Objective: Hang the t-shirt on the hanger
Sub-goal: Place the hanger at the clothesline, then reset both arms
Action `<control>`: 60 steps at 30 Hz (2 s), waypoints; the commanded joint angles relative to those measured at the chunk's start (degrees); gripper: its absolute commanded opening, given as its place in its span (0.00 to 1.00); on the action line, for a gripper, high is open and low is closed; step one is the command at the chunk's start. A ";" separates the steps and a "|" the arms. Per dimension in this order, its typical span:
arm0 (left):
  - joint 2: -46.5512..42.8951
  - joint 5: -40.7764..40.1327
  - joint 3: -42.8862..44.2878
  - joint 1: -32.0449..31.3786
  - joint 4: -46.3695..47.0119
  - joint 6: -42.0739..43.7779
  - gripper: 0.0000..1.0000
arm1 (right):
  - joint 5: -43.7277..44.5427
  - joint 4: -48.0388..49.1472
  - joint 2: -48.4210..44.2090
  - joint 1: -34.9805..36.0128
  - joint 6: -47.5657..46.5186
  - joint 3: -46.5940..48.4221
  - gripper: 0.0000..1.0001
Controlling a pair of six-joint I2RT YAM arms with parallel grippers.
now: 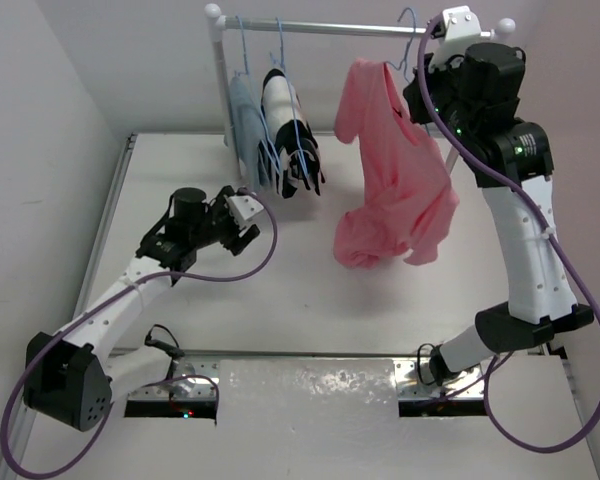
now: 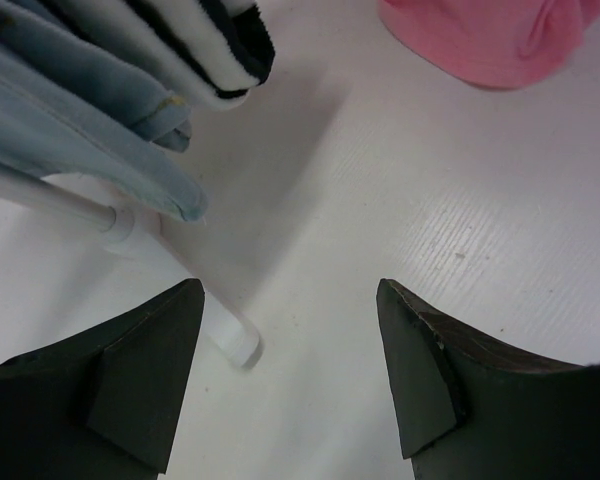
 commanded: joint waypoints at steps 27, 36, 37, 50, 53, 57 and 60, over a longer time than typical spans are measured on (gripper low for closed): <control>-6.51 -2.66 -10.03 2.17 7.12 -2.59 0.67 | -5.75 20.81 6.10 -19.81 -4.63 -5.88 0.00; -9.76 -2.39 -15.04 3.93 9.32 -4.08 0.67 | -11.93 25.56 2.15 -22.11 -2.35 -21.26 0.00; -10.11 -2.39 -15.39 4.02 9.32 -4.26 0.67 | -11.50 25.48 1.80 -22.11 -2.17 -22.05 0.00; -9.68 0.86 -17.24 4.19 13.18 -5.66 0.69 | -7.37 22.77 -13.40 -22.11 -3.75 -32.60 0.99; -8.45 0.86 -17.06 4.19 13.80 -6.80 0.69 | -5.88 18.91 -19.53 -22.11 -3.93 -34.62 0.99; -4.94 -0.81 -15.40 4.28 13.71 -9.87 0.69 | 8.06 13.45 -29.39 -22.11 -2.00 -40.15 0.99; -2.57 -3.35 -12.33 4.28 13.01 -11.19 0.69 | 33.99 5.37 -38.61 -22.11 5.72 -48.82 0.99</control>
